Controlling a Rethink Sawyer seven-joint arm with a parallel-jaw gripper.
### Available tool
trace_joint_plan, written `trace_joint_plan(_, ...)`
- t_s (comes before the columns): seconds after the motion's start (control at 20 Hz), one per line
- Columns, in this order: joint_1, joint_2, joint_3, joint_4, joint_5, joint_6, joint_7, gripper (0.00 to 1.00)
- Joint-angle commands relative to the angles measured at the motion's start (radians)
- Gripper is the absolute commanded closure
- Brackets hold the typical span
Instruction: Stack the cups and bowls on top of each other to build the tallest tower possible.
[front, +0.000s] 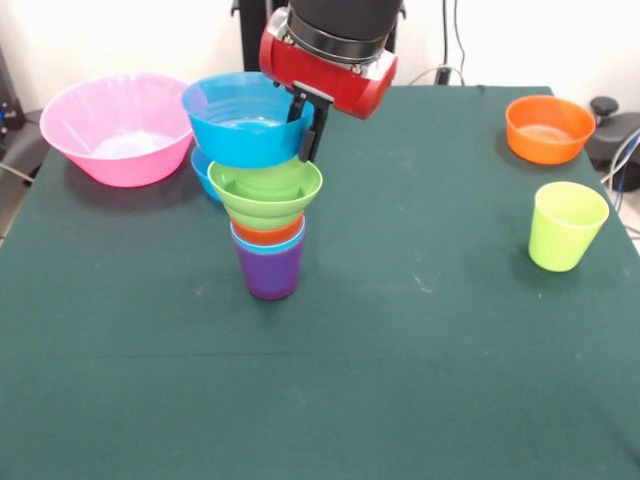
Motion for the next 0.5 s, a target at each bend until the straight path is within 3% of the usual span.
trace_joint_plan(0.05,-0.026,0.043,0.134,0.109,-0.043,-0.068,-0.112,1.00)
trace_joint_plan(0.5,-0.018,0.051,0.150,0.101,-0.032,-0.073,-0.074,1.00)
